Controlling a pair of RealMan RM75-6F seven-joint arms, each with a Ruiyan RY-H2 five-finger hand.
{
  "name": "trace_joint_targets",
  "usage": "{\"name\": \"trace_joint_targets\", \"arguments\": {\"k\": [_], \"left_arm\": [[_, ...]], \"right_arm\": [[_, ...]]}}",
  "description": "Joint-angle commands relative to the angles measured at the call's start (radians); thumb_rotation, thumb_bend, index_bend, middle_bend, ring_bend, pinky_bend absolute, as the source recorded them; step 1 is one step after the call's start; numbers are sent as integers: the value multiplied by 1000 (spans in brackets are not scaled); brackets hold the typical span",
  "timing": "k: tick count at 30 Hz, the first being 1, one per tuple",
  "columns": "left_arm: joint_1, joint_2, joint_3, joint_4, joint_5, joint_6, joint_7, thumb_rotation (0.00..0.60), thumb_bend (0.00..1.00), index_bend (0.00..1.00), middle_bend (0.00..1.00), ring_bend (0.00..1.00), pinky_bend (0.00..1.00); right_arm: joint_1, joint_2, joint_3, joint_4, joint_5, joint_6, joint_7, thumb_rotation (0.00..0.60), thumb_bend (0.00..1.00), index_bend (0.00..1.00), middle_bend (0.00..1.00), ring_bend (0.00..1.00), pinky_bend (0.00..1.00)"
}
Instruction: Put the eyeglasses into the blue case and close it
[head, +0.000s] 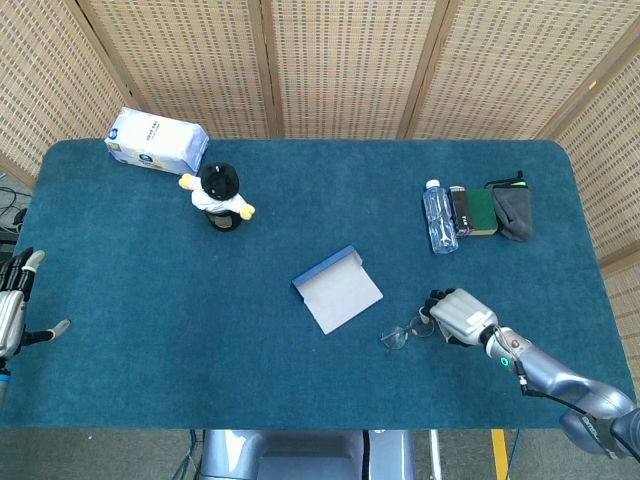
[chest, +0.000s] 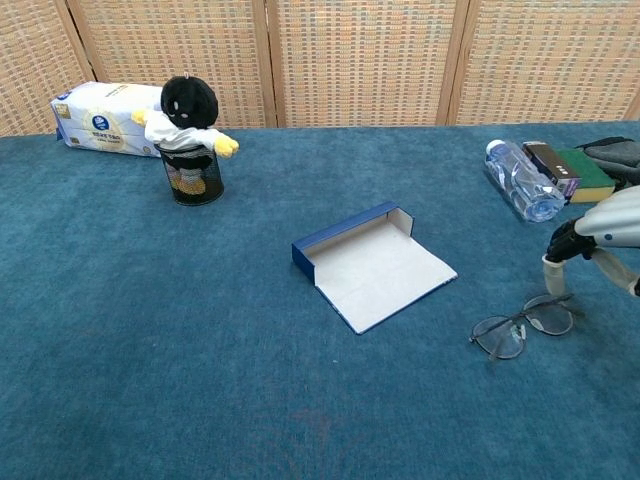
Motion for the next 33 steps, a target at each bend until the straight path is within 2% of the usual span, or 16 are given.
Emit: {"name": "trace_joint_targets", "arguments": {"k": [1, 3, 4, 5, 7, 9, 10, 13, 21, 24, 27, 33], "left_arm": [[-1, -1, 0, 0, -1, -1, 2, 600, 0, 0, 0, 0, 0], [-1, -1, 1, 0, -1, -1, 3, 600, 0, 0, 0, 0, 0], [-1, -2, 1, 0, 0, -2, 3, 600, 0, 0, 0, 0, 0], [-1, -2, 1, 0, 0, -2, 3, 600, 0, 0, 0, 0, 0], [-1, -2, 1, 0, 0, -2, 4, 600, 0, 0, 0, 0, 0], [-2, -2, 2, 0, 0, -3, 5, 600, 0, 0, 0, 0, 0], [-2, -2, 2, 0, 1, -3, 5, 600, 0, 0, 0, 0, 0], [-2, -2, 3, -1, 2, -3, 6, 600, 0, 0, 0, 0, 0], [-3, -5, 4, 0, 2, -4, 10, 600, 0, 0, 0, 0, 0], [-2, -4, 2, 0, -1, -1, 7, 600, 0, 0, 0, 0, 0], [-2, -3, 1, 2, -4, -4, 5, 600, 0, 0, 0, 0, 0], [-6, -3, 0, 6, -9, -15, 3, 600, 0, 0, 0, 0, 0]], "right_arm": [[-25, 33, -29, -24, -57, 61, 12, 600, 1000, 334, 245, 176, 268], [-38, 46, -34, -31, -78, 99, 16, 600, 992, 321, 163, 171, 268], [-48, 52, -34, -33, -91, 131, 18, 600, 907, 303, 103, 156, 268], [-60, 56, -29, -31, -103, 173, 18, 600, 754, 286, 53, 132, 268], [-97, 44, -9, -6, -125, 285, 20, 600, 488, 274, 17, 91, 268], [-122, 19, 5, 31, -139, 361, 18, 600, 289, 267, 2, 43, 268], [-132, 0, 9, 59, -148, 392, 22, 600, 230, 263, 0, 23, 268], [-141, -38, 7, 110, -164, 419, 41, 600, 208, 261, 0, 14, 268], [-140, -166, -6, 255, -192, 421, 52, 600, 260, 261, 0, 14, 268], [-142, -222, -12, 314, -206, 431, 61, 600, 329, 261, 0, 14, 268], [-140, -250, -19, 340, -214, 432, 77, 600, 386, 261, 0, 14, 268], [-126, -286, -33, 372, -227, 416, 93, 600, 414, 266, 0, 14, 268]]}}
